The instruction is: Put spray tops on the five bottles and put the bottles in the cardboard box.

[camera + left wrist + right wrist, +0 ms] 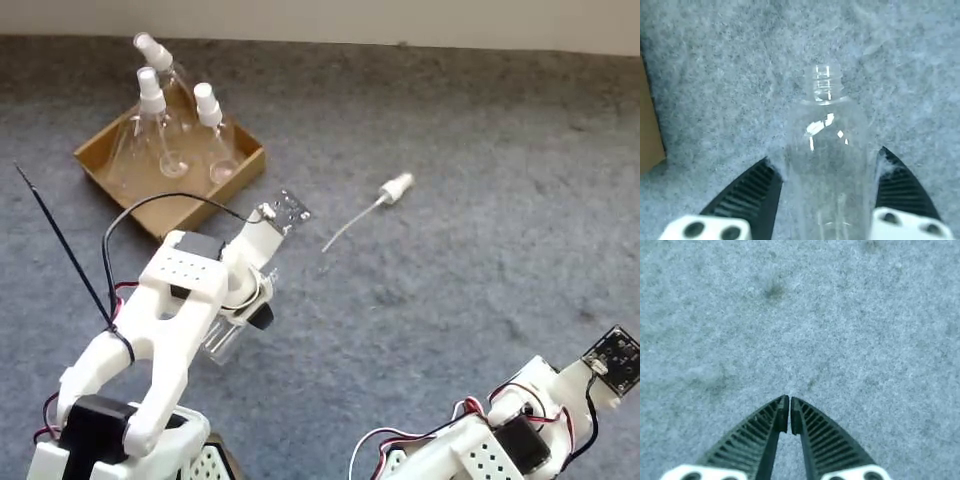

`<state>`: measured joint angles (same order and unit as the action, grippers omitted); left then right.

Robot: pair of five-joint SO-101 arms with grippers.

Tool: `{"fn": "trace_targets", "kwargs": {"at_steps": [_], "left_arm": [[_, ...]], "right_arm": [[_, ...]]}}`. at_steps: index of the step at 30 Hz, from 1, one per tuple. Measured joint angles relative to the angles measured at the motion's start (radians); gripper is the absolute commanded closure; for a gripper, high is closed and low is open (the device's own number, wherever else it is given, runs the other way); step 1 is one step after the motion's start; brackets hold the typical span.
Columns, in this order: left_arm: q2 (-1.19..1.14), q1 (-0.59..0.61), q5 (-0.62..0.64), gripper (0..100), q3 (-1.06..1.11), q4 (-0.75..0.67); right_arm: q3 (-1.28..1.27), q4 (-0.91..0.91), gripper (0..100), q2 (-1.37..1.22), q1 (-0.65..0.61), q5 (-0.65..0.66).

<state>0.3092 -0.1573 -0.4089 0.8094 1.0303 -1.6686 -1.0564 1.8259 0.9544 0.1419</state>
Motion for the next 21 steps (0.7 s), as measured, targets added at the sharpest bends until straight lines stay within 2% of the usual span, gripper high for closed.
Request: {"fn": "trace_targets", "kwargs": {"at_steps": [7,15,21], "left_arm": [[-0.011,0.0,-0.002,76,0.002,-0.006],[-0.186,0.0,-0.018,77,-0.017,-0.006],[-0.206,0.0,-0.02,77,-0.057,-0.006]], "right_arm": [[0.0,0.0,99.3,0.0,0.0,0.0],[0.0,0.0,99.3,0.0,0.0,0.0],[0.0,0.0,99.3,0.0,0.0,0.0]]}}
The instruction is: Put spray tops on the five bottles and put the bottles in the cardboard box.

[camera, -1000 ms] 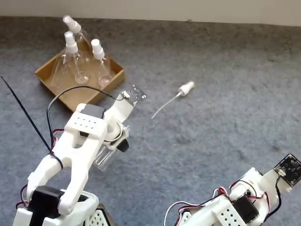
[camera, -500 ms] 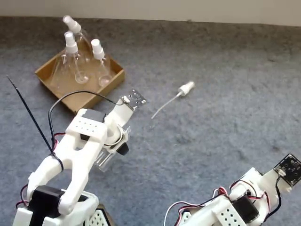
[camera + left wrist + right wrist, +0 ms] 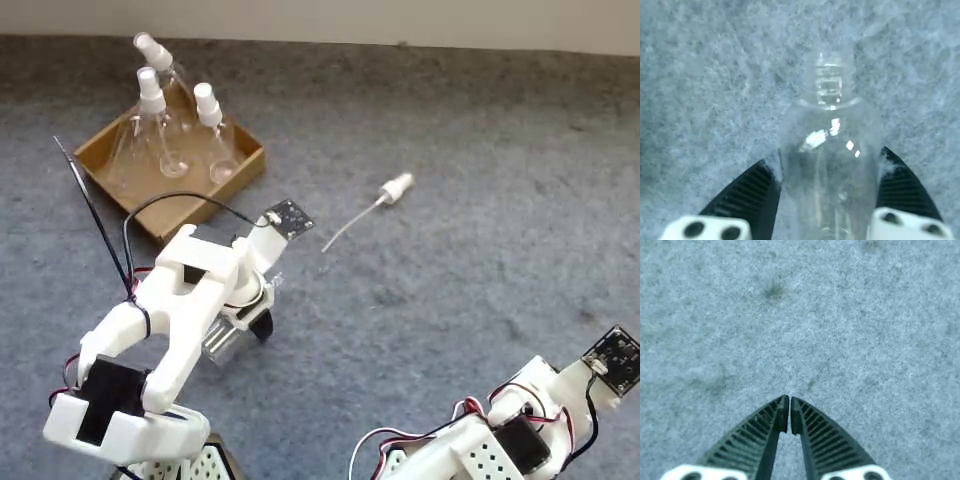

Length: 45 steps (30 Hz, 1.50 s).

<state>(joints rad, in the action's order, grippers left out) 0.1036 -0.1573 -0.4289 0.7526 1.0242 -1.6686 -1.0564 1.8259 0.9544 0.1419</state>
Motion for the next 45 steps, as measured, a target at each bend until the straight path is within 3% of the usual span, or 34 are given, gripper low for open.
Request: {"fn": "trace_targets", "kwargs": {"at_steps": [8,13,30,33,36,45], "left_arm": [[-0.014,0.0,0.0,77,0.0,0.0],[-0.015,0.0,0.0,86,-0.003,0.0],[-0.015,-0.002,0.0,83,-0.011,0.002],[-0.015,-0.002,0.002,89,-0.058,0.002],[-0.015,-0.002,0.072,97,-0.11,0.002],[-0.015,-0.002,0.135,96,-0.227,0.032]], "right_arm": [[0.0,0.0,99.3,0.0,0.0,0.0],[0.0,0.0,99.3,0.0,0.0,0.0],[0.0,0.0,99.3,0.0,0.0,0.0],[0.0,0.0,99.3,0.0,0.0,0.0],[0.0,0.0,99.3,0.0,0.0,0.0],[0.0,0.0,99.3,0.0,0.0,0.0]]}}
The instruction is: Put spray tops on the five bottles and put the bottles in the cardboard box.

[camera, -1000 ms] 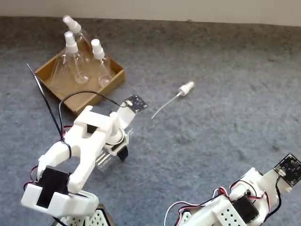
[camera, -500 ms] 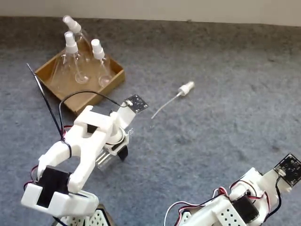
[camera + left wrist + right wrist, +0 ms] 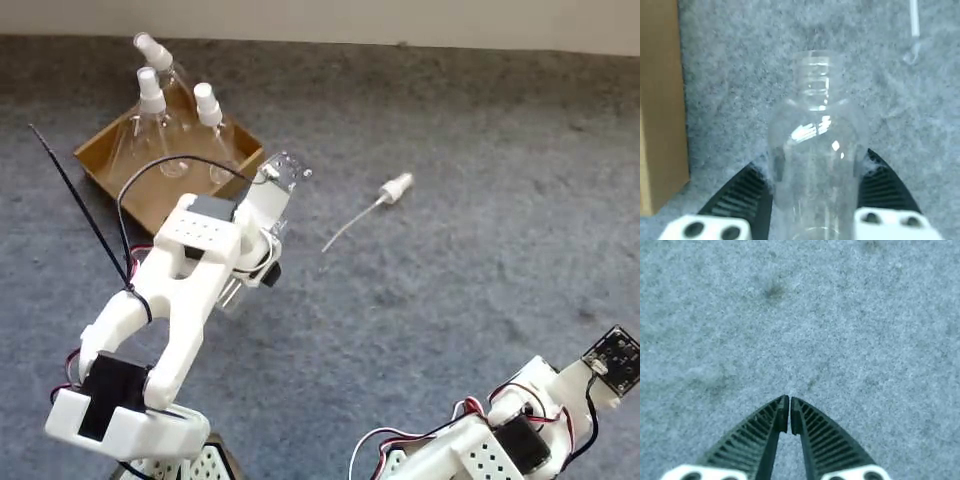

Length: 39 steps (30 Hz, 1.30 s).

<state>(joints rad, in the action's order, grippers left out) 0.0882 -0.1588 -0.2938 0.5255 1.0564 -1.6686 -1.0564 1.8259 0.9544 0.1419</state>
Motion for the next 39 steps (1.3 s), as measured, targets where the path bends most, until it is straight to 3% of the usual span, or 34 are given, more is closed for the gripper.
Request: {"fn": "trace_targets", "kwargs": {"at_steps": [7,17,22,25,30,35,39], "left_arm": [[0.219,-0.035,0.005,96,-0.094,0.176],[0.703,-0.054,0.005,96,0.008,0.216],[0.904,-0.051,0.005,96,0.072,0.216],[0.996,-0.051,0.058,96,0.091,0.216],[1.085,0.012,0.241,96,0.17,0.215],[1.115,0.02,0.273,96,0.281,0.158],[1.166,0.02,0.298,96,0.351,0.081]], "right_arm": [[0.0,0.0,99.3,0.0,0.0,0.0],[0.0,0.0,98.8,0.0,0.0,0.0],[0.0,0.0,98.8,0.0,-0.037,0.15],[0.0,0.0,98.8,0.0,-0.11,0.233],[0.0,0.0,98.8,0.0,-0.212,0.25],[0.029,-0.006,98.8,0.0,-0.23,0.252],[0.183,-0.115,98.8,0.0,-0.252,0.252]]}}
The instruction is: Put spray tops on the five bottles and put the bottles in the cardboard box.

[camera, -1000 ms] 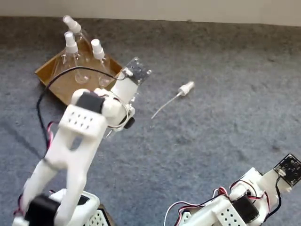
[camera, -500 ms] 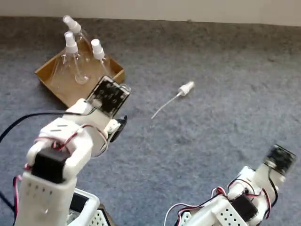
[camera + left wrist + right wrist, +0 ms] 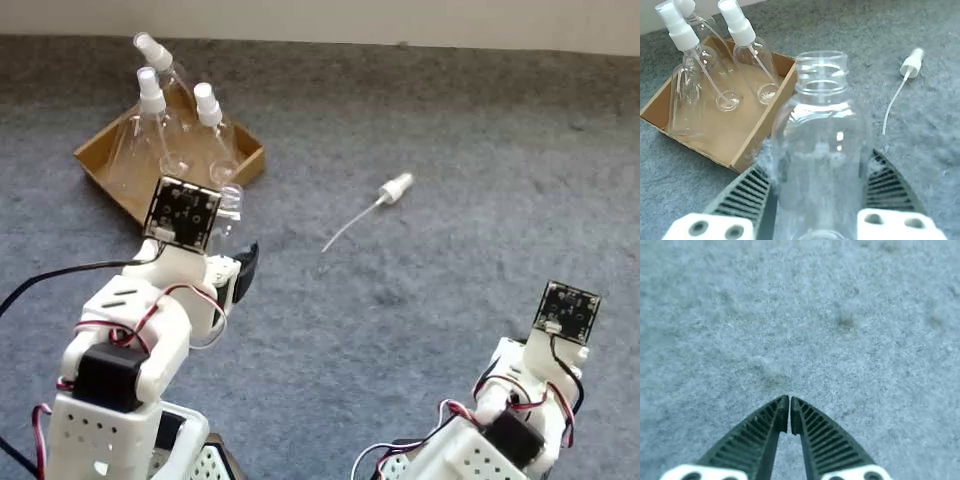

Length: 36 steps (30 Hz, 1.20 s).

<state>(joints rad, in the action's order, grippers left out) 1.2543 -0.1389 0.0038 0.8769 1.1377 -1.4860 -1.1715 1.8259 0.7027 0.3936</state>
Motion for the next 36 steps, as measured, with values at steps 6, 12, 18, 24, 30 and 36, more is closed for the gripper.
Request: {"fn": "trace_targets", "kwargs": {"at_steps": [6,12,18,24,30,36], "left_arm": [[0.114,0.002,0.066,96,0.069,-0.064],[0.175,0.068,0.063,96,0.15,-0.146],[0.178,0.103,0.063,96,0.207,-0.23],[0.178,0.103,0.169,96,0.259,-0.293],[0.18,0.101,0.235,96,0.311,-0.307],[0.178,0.101,0.247,96,0.367,-0.308]], "right_arm": [[0.232,-0.206,94.3,0.012,-0.127,0.0],[0.295,-0.247,81.3,-0.052,-0.176,0.0],[0.384,-0.247,87.9,-0.325,-0.252,-0.006],[0.575,-0.239,99.1,-0.62,-0.399,-0.123],[0.769,-0.235,99.3,-0.868,-0.502,-0.229],[0.954,-0.233,87.6,-1.149,-0.58,-0.367]]}}
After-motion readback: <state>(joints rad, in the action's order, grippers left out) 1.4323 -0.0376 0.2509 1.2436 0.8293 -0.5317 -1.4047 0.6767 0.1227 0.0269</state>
